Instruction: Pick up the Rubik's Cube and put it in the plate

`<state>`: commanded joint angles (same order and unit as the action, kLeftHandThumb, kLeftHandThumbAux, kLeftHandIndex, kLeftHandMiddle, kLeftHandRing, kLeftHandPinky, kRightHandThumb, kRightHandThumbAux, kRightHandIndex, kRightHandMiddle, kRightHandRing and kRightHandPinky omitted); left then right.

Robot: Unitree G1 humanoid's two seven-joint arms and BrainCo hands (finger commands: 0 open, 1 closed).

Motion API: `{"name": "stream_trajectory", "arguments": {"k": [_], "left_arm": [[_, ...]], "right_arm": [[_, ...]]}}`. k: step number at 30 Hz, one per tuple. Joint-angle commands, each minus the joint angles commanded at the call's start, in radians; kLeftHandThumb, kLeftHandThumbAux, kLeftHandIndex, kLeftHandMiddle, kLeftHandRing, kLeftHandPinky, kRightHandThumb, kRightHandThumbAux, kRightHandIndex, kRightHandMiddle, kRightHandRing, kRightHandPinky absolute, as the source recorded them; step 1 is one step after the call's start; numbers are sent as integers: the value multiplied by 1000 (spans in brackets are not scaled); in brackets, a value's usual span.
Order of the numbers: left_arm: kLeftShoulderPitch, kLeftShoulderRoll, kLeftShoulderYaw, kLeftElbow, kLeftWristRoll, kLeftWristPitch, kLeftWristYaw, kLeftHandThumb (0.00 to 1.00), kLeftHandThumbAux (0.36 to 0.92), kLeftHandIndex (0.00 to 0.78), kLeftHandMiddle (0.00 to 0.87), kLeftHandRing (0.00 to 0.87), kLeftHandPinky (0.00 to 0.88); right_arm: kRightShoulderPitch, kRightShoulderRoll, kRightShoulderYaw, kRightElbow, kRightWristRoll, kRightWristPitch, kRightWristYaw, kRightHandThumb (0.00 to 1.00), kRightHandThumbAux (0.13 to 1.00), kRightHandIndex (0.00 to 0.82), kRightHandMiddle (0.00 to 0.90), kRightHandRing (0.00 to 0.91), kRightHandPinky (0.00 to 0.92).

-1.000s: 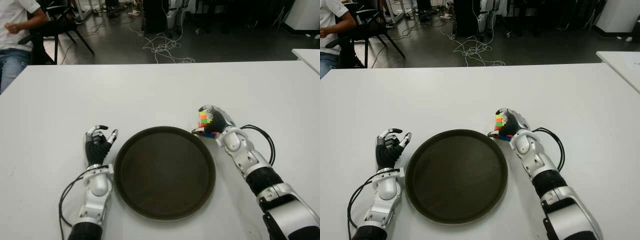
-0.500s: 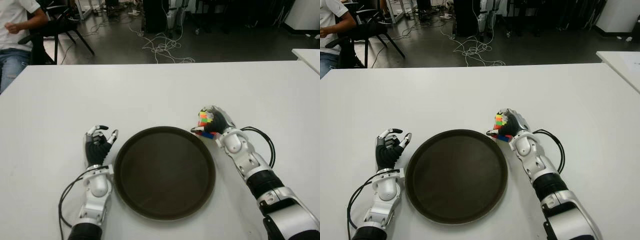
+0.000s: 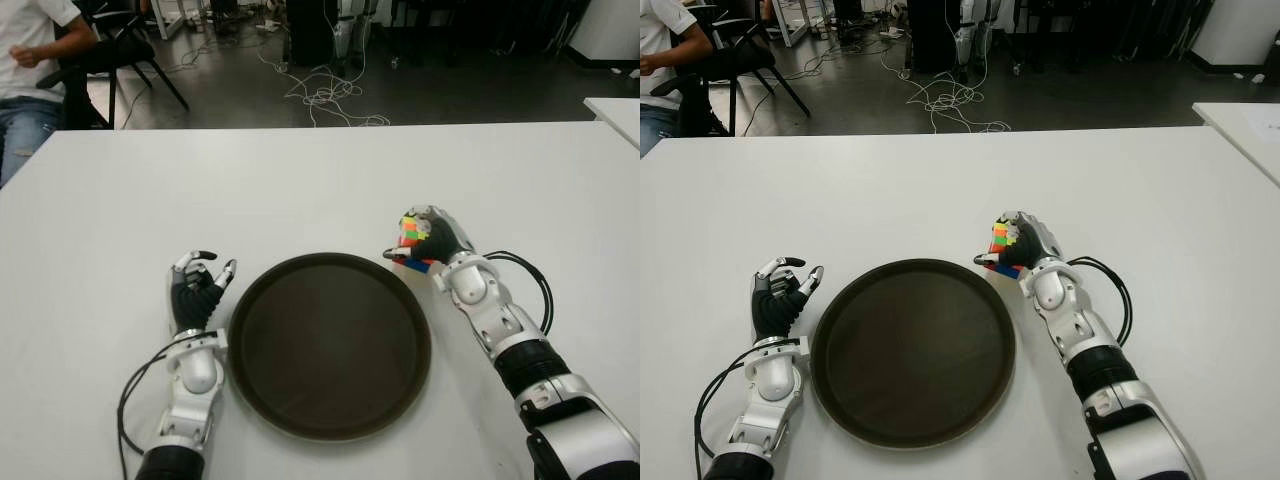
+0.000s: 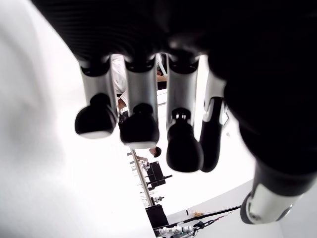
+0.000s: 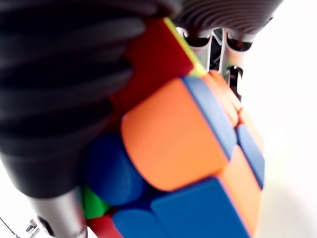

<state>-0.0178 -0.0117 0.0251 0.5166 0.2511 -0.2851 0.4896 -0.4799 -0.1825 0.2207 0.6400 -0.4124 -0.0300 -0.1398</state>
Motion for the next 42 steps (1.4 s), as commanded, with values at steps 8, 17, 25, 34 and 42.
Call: {"name": "stream_trajectory", "arguments": {"k": [8,17,25,34,42], "left_arm": [[2,-1,1,-8,1,11,-2,718,697,445,812,829,828],[6,2,-2,-16,6,26,-5,718,698,444,792,815,821],[-2,6,5,8,-5,-4,-6,718,697,445,805,825,831],[-14,5,10,38,-9,-32,-5,718,697,445,807,825,826],[-12,2,7,39,-13,-50,-7,718,698,444,809,830,830]], "right_arm": [[7,8,-21,-16,17,7,-17,160,814,559,748,775,787],[1,7,-97,-122,58,-9,-78,170,824,628,788,815,805],[41,55,-121,-233,53,-64,-175,242,810,664,804,824,812],[118,153,-60,-342,48,-219,-229,330,794,642,808,830,822],[131,144,19,-280,2,-370,-188,287,788,621,815,840,836]]}}
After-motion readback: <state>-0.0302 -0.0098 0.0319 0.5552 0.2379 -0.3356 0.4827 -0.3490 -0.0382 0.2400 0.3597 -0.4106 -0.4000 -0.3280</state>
